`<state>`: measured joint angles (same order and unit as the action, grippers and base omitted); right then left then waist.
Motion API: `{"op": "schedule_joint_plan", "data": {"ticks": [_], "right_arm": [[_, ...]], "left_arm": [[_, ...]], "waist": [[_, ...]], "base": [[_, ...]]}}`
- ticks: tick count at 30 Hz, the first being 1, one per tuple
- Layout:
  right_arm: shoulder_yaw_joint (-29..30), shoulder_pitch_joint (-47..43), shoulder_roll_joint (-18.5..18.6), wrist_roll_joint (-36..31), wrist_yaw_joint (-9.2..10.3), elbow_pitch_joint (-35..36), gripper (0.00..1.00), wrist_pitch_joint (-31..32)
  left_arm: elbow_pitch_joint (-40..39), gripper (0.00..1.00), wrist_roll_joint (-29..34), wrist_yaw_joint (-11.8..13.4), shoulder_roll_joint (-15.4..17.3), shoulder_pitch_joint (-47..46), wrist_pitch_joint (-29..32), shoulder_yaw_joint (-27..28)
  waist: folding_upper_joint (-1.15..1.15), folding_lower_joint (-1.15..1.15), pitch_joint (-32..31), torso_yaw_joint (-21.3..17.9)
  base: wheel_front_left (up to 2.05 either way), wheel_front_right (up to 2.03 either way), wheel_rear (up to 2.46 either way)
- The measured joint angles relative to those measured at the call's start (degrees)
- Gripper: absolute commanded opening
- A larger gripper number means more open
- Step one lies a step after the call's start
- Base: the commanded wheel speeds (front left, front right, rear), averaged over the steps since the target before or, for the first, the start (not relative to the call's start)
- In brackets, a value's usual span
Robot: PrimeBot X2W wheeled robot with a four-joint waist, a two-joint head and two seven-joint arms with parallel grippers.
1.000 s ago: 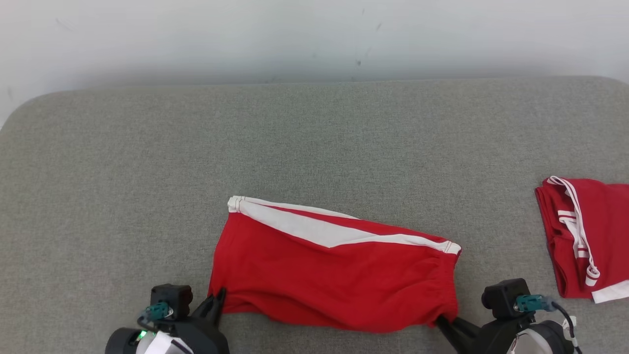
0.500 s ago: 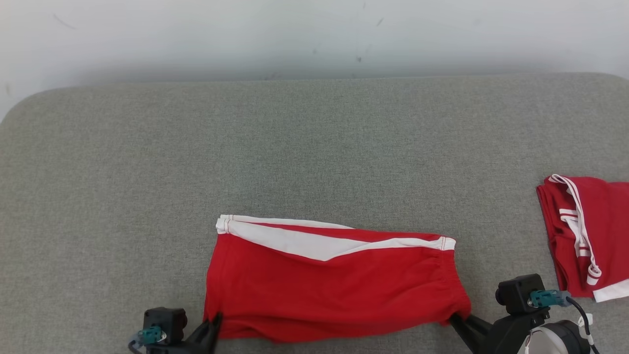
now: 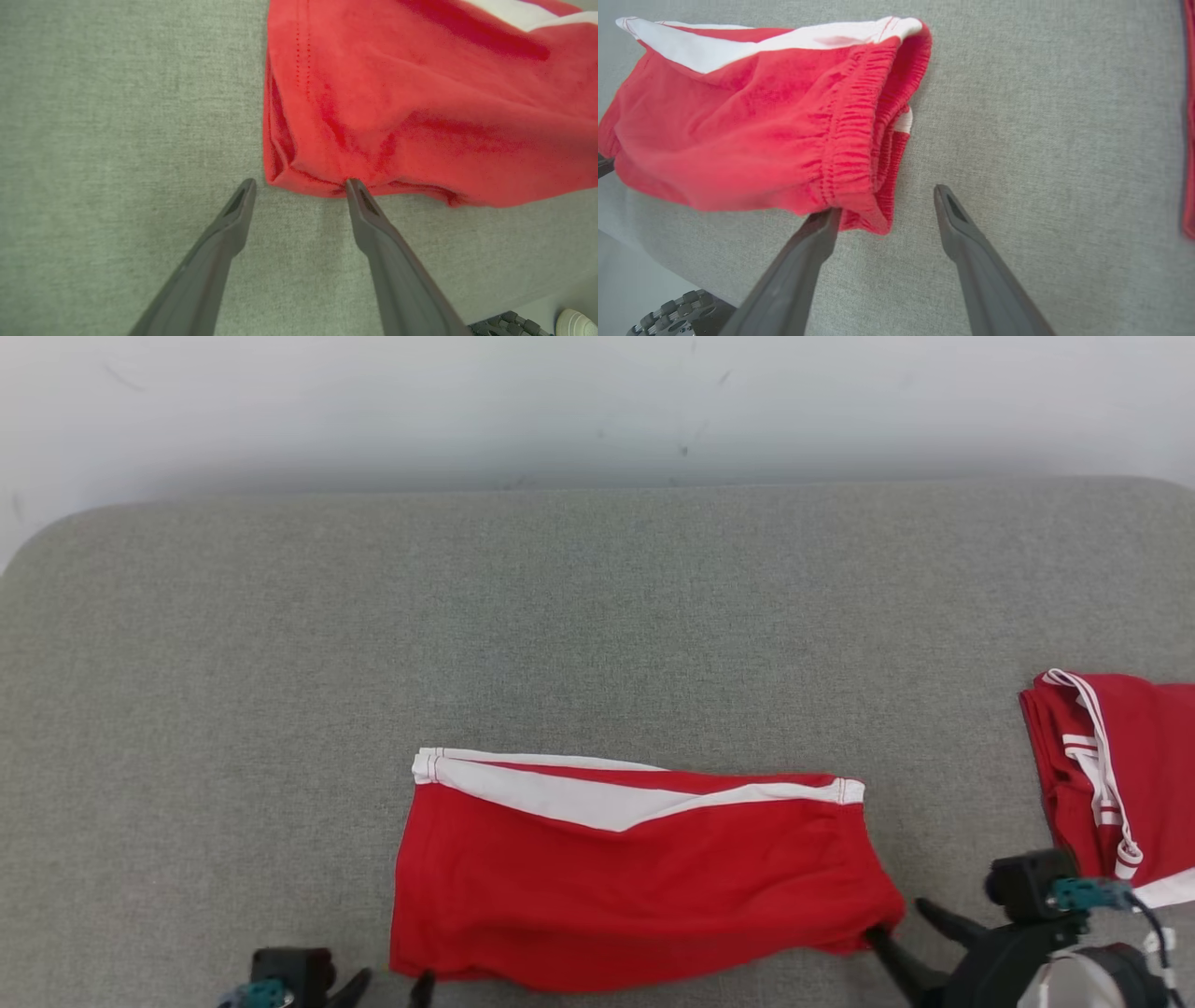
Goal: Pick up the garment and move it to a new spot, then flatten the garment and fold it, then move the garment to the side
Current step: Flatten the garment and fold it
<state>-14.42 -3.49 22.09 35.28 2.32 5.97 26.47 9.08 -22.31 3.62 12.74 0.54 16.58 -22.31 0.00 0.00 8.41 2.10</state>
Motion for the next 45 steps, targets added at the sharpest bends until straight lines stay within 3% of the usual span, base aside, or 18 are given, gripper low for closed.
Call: {"op": "schedule_joint_plan", "data": {"ticks": [8,15,20,27,34,45], "right_arm": [[4.53,-2.21,2.71,-2.34,2.86,1.33,1.0,-1.36],[6.79,-4.41,2.3,-5.27,4.22,1.63,1.0,-3.16],[10.95,-4.91,0.23,-8.23,4.8,1.86,1.0,-6.83],[12.32,-1.6,-6.2,-8.96,4.81,2.5,1.0,-13.6],[10.82,1.05,-9.7,-9.89,4.8,0.81,1.0,-18.5],[11.63,5.59,-11.87,-10.13,4.81,-4.02,1.0,-23.23]], "left_arm": [[-6.06,1.0,0.81,1.92,3.2,1.91,-2.29,5.04],[-11.14,1.0,1.23,2.46,0.38,1.48,-9.32,7.27],[-14.26,1.0,3.56,2.93,-1.27,1.31,-15.68,8.46],[-15.03,1.0,6.68,2.99,-1.99,0.14,-21.49,8.89],[-12.41,1.0,7.23,3.01,-2.23,0.3,-22.26,9.64],[-6.46,1.0,6.77,3.01,-1.87,-0.62,-20.05,10.04]], "waist": [[0.0,0.0,-1.88,-0.04],[0.0,-0.01,-3.92,-0.41],[0.0,-0.01,-5.04,-0.96],[0.0,0.0,-6.2,-2.14],[-0.01,-0.01,-7.28,-3.42],[0.0,0.0,-7.01,-3.14]], "base": [[0.0,0.0,0.0],[0.0,0.0,0.0],[0.0,0.0,0.0],[0.0,0.0,0.0],[0.0,0.0,0.0],[0.0,0.0,0.0]]}}
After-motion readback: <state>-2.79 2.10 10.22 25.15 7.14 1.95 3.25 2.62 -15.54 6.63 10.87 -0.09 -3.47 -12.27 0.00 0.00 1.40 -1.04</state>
